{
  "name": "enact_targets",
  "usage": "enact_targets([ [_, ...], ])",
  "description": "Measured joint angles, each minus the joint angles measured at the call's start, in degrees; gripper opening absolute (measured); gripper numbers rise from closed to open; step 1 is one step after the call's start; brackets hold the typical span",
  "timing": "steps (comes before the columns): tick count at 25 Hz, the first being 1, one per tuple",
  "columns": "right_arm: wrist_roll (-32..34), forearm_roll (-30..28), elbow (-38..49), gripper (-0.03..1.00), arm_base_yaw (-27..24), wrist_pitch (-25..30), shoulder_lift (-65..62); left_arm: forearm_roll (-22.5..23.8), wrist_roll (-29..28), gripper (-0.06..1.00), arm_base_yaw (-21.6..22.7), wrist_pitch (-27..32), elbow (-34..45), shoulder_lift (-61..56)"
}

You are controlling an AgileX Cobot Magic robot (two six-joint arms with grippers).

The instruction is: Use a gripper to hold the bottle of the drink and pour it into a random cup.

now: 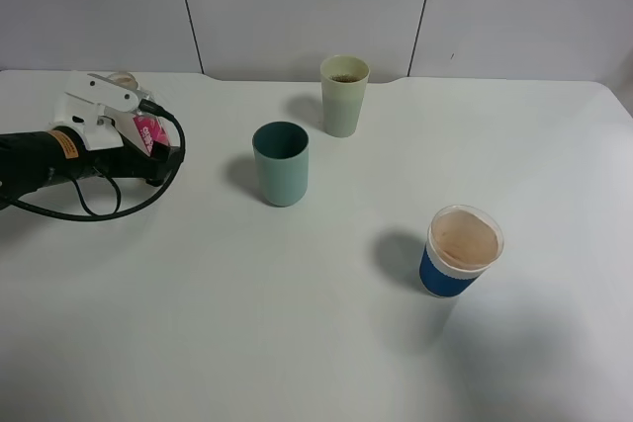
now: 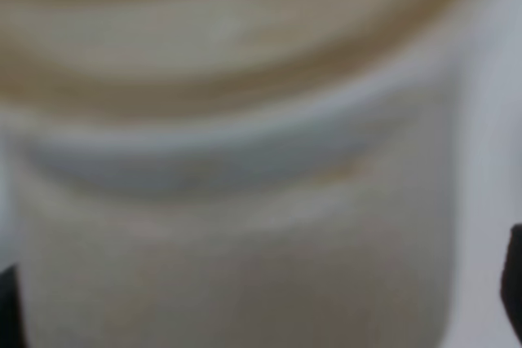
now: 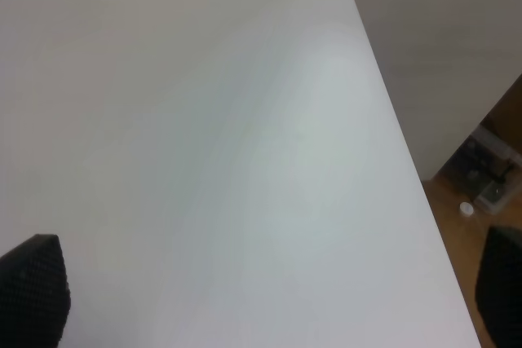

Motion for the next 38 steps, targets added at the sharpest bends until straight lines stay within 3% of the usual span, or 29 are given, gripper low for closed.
enact_targets([
  [4,0.00,0.00,0.00,0.99,0.00,0.00,0.00,-0.21,-0.38,0.98,0.00,2.53,0.00,-3.25],
  [10,0.00,0.00,0.00,0.99,0.00,0.00,0.00,-0.94,-2.23,0.98,0.00,10.89,0.13,-13.14],
  [20,0.00,0.00,0.00,0.99,0.00,0.00,0.00,-3.59,-2.11,0.98,0.00,32.53,0.19,-34.27],
  [28,0.00,0.00,0.00,0.99,0.00,0.00,0.00,-8.88,-2.04,0.98,0.00,46.18,0.19,-51.20],
  [33,0.00,0.00,0.00,0.99,0.00,0.00,0.00,-10.66,-2.04,0.98,0.00,59.29,-1.82,-59.81],
  [34,0.00,0.00,0.00,0.99,0.00,0.00,0.00,-10.66,-2.04,0.98,0.00,59.29,-1.82,-59.81],
  [38,0.00,0.00,0.00,0.99,0.00,0.00,0.00,-10.73,-2.04,0.98,0.00,74.12,-8.39,-66.70],
])
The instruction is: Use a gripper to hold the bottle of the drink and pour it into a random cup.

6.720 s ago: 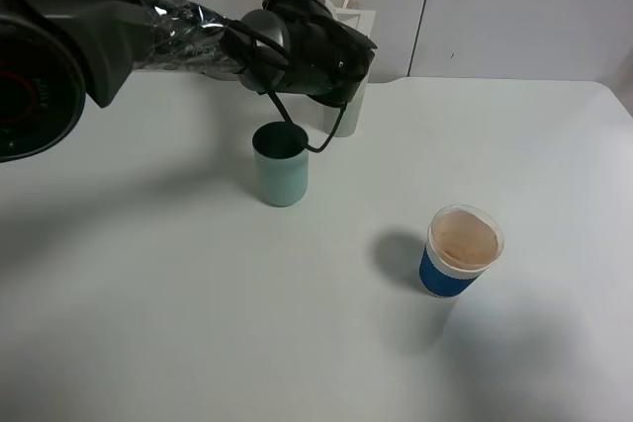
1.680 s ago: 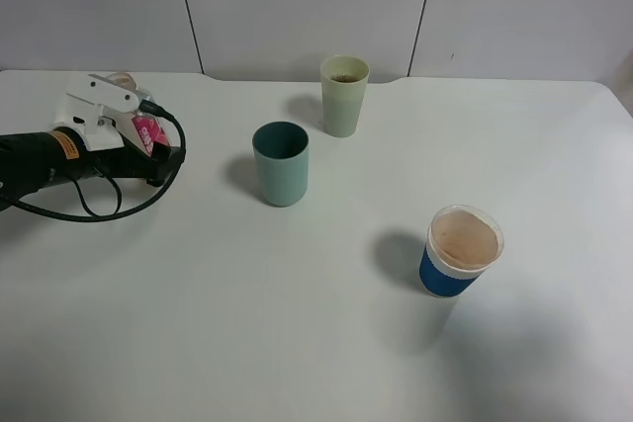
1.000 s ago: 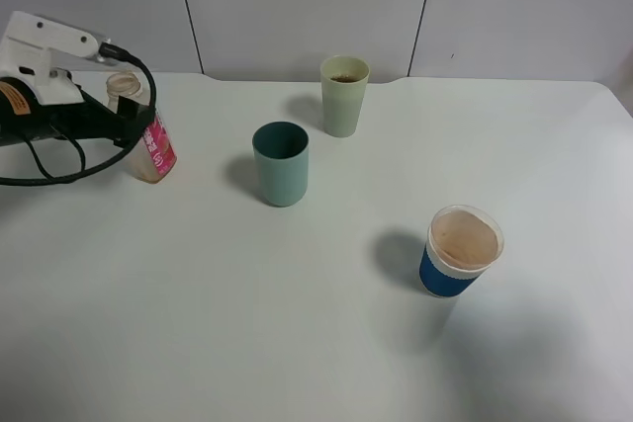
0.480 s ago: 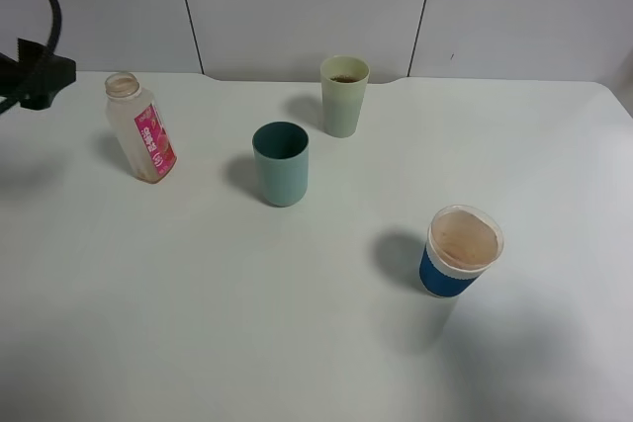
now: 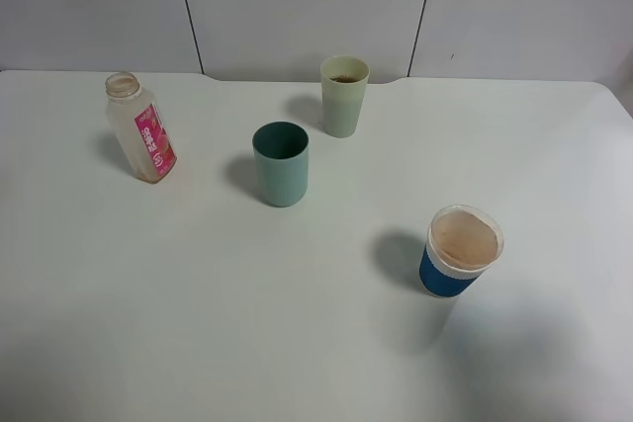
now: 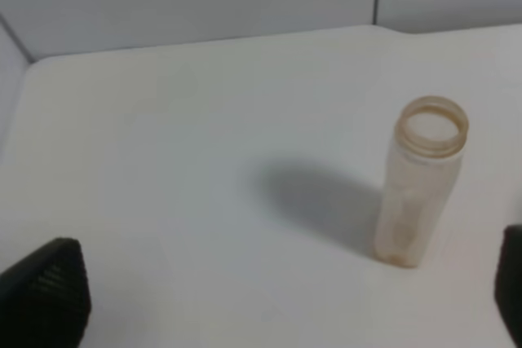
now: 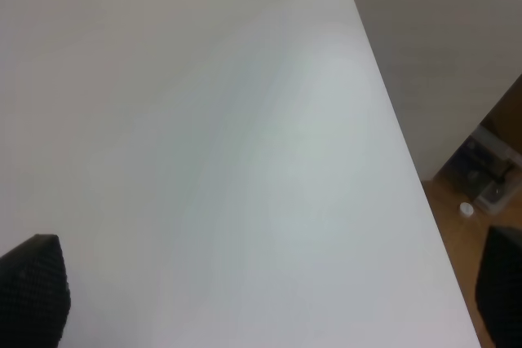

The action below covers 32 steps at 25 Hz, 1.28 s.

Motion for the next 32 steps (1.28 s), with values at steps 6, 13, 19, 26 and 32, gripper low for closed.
enact_targets([
  [6,0.00,0.00,0.00,0.99,0.00,0.00,0.00,0.05,0.80,0.98,0.00,18.06,-8.63,-6.08],
  [13,0.00,0.00,0.00,0.99,0.00,0.00,0.00,1.07,2.42,0.98,1.35,29.28,-10.97,-14.54],
  [19,0.00,0.00,0.00,0.99,0.00,0.00,0.00,1.43,2.53,0.98,6.88,32.10,-10.98,-19.25],
  [26,0.00,0.00,0.00,0.99,0.00,0.00,0.00,-2.78,2.63,0.98,8.35,31.76,-6.77,-27.02],
  [32,0.00,0.00,0.00,0.99,0.00,0.00,0.00,-5.44,2.65,0.98,8.35,29.30,2.31,-34.45],
])
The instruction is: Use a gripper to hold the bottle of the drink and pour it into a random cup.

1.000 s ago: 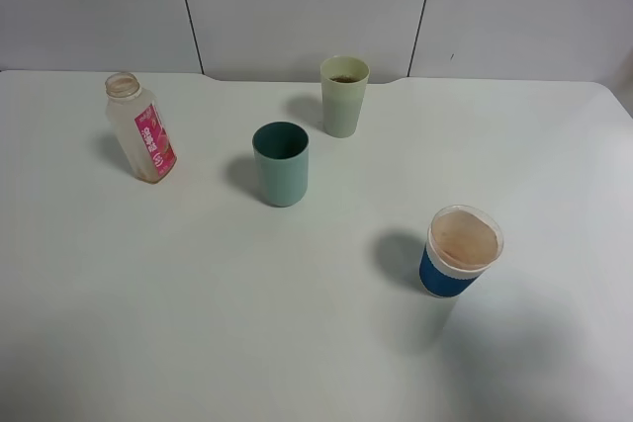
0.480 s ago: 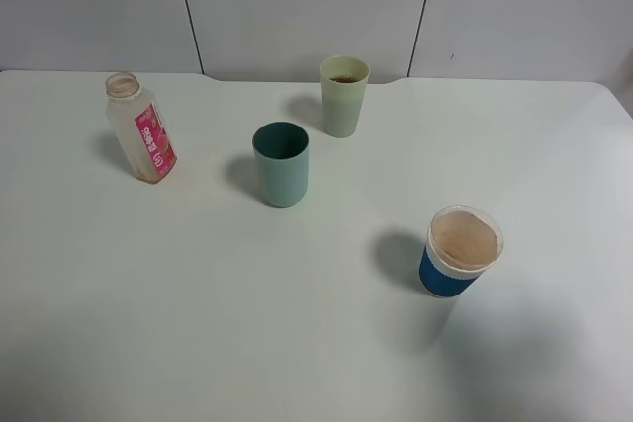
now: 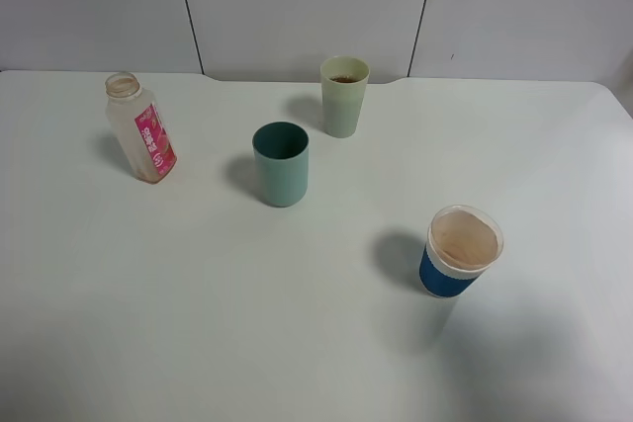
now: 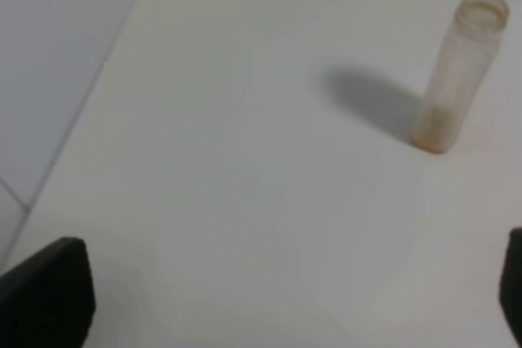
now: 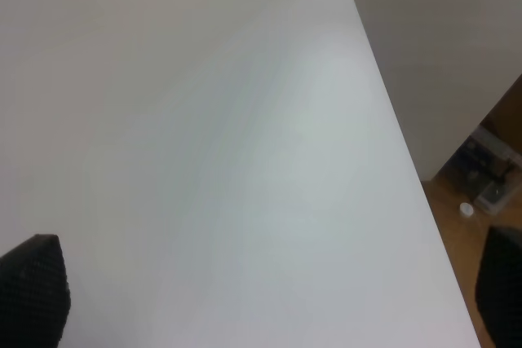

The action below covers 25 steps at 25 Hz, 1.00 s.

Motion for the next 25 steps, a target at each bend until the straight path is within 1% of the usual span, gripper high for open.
enact_targets([
  [3,0.00,0.00,0.00,0.99,0.00,0.00,0.00,-0.21,0.00,0.98,0.00,-2.01,4.60,-3.94],
  [7,0.00,0.00,0.00,0.99,0.00,0.00,0.00,-0.21,0.00,0.98,0.00,-3.23,8.10,-6.82],
  [15,0.00,0.00,0.00,0.99,0.00,0.00,0.00,-0.36,-0.43,0.98,0.00,-3.40,8.36,-6.82],
  [18,0.00,0.00,0.00,0.99,0.00,0.00,0.00,-1.39,-2.11,0.98,0.00,-2.03,9.25,-6.82],
  [25,0.00,0.00,0.00,0.99,0.00,0.00,0.00,-1.64,-2.43,0.98,0.00,-0.92,9.82,-6.82],
])
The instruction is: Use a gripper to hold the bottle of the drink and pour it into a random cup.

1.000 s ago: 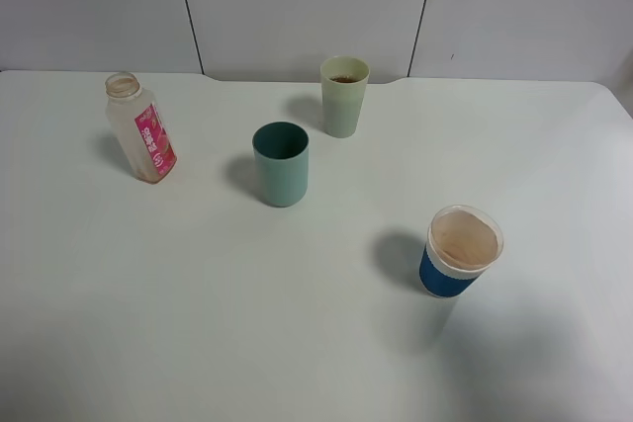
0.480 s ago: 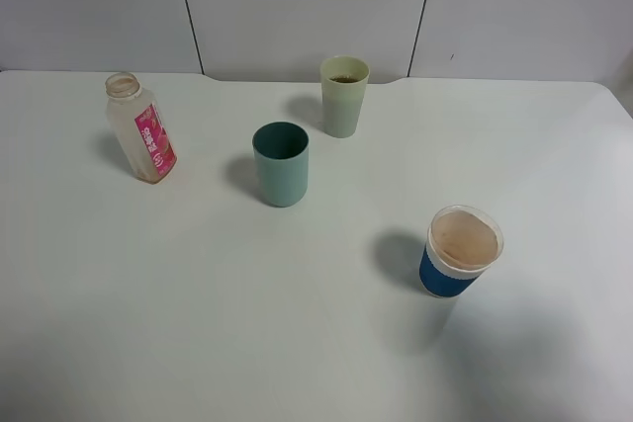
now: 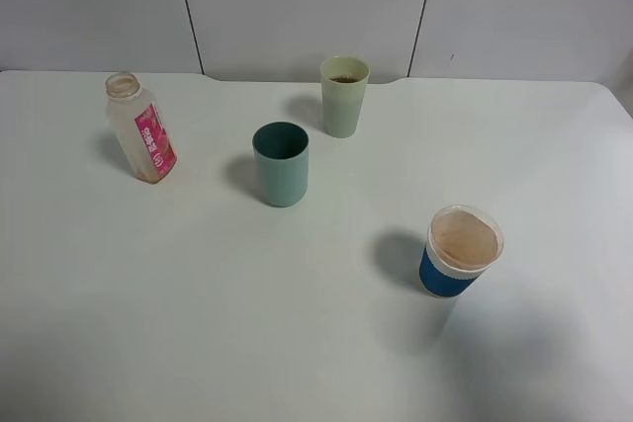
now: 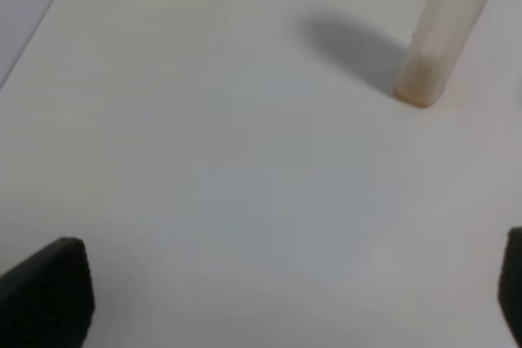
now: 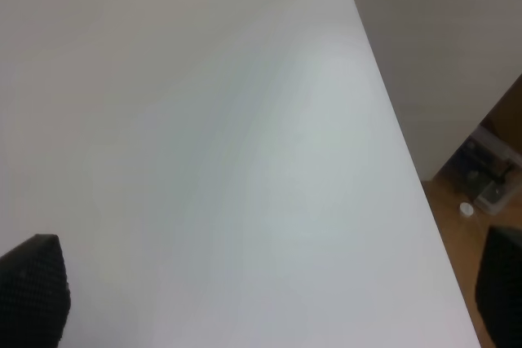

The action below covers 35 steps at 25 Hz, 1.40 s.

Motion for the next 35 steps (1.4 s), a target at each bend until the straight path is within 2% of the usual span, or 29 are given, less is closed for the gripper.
enact_targets([
  [4,0.00,0.00,0.00,0.99,0.00,0.00,0.00,-0.06,0.00,0.98,0.00,0.00,0.00,0.00],
  [9,0.00,0.00,0.00,0.99,0.00,0.00,0.00,-0.06,0.00,0.98,-2.75,0.00,0.00,0.00],
  [35,0.00,0.00,0.00,0.99,0.00,0.00,0.00,-0.06,-0.15,0.98,-2.81,0.00,0.00,0.00],
])
